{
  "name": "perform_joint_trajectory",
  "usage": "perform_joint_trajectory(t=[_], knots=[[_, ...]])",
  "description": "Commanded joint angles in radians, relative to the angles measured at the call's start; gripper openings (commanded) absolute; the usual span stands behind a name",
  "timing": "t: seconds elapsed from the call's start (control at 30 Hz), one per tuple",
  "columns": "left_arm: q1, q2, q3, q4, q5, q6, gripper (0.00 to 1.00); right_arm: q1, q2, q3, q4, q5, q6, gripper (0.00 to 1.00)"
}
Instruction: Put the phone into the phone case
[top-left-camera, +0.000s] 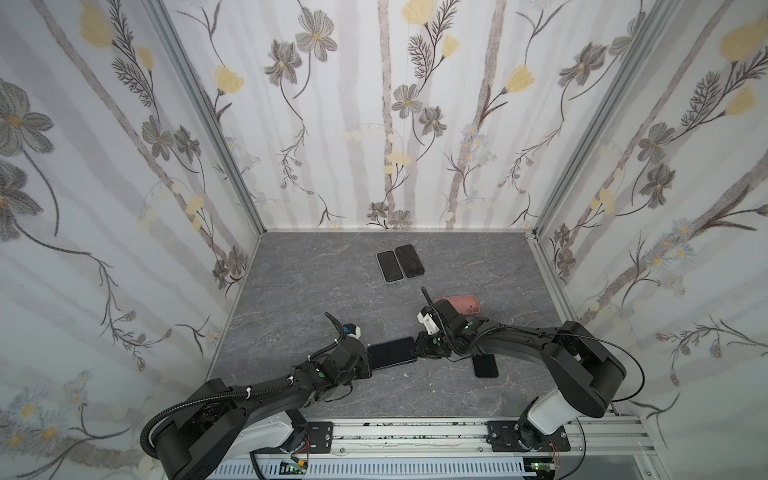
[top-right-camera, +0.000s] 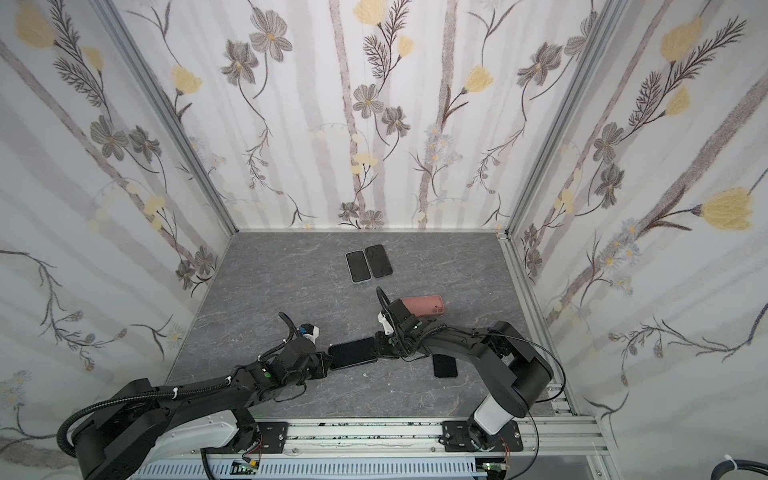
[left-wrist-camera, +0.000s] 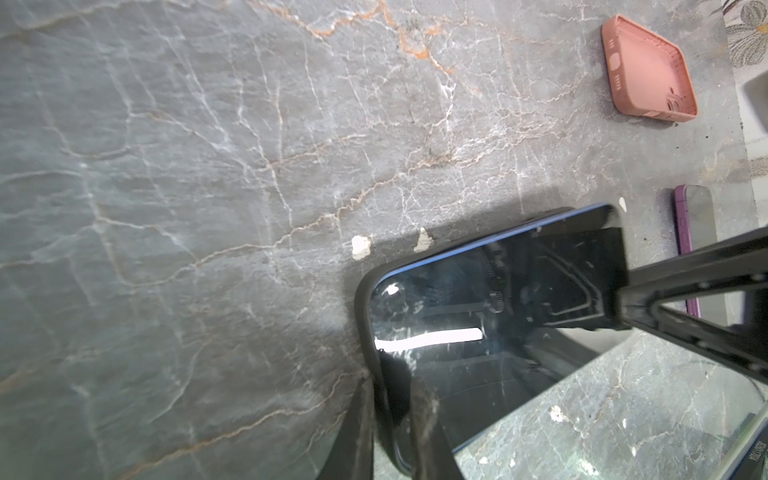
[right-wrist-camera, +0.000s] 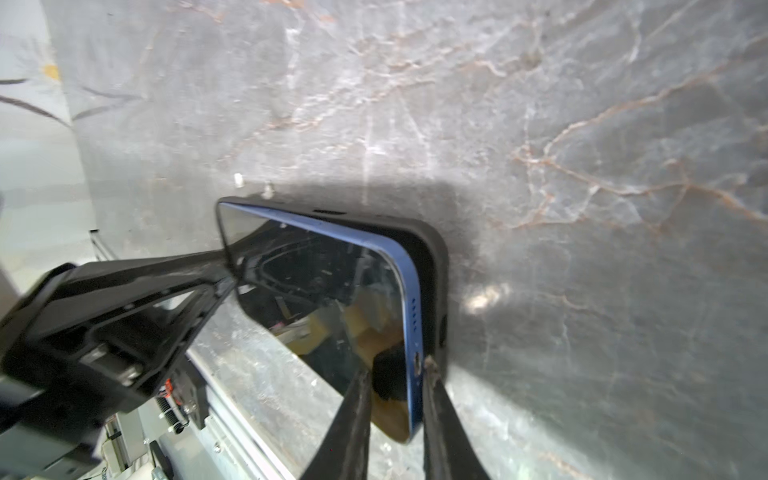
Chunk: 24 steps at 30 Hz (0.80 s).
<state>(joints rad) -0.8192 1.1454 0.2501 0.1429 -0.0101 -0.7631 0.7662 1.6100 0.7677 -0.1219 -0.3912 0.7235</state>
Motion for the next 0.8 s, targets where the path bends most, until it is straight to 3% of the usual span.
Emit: perform_joint_trajectory(t=[0.0, 0.27, 0.5, 0.63, 0.77], knots=[[-0.001, 0.005, -0.008, -0.122, -0.006, -0.004, 0.14, 0.005, -0.007, 0.020, -0.014, 0.017, -0.022, 0.27], [0.000, 0.008, -0.008, -0.134, -0.016, -0.001, 0.15, 0.004, -0.031, 0.076, -0.149, 0.124, -0.078, 0.32], [-0.001, 0.004, -0.003, -0.119, 0.006, 0.001, 0.17, 0.025, 0.035, 0.074, -0.120, 0.083, -0.075, 0.18], [-0.002, 0.008, 0.000, -0.118, 0.009, 0.004, 0.20, 0.047, 0.069, 0.090, -0.126, 0.072, -0.082, 0.02], [-0.001, 0.017, 0.000, -0.112, 0.013, 0.002, 0.21, 0.083, 0.105, 0.094, -0.150, 0.084, -0.087, 0.01]])
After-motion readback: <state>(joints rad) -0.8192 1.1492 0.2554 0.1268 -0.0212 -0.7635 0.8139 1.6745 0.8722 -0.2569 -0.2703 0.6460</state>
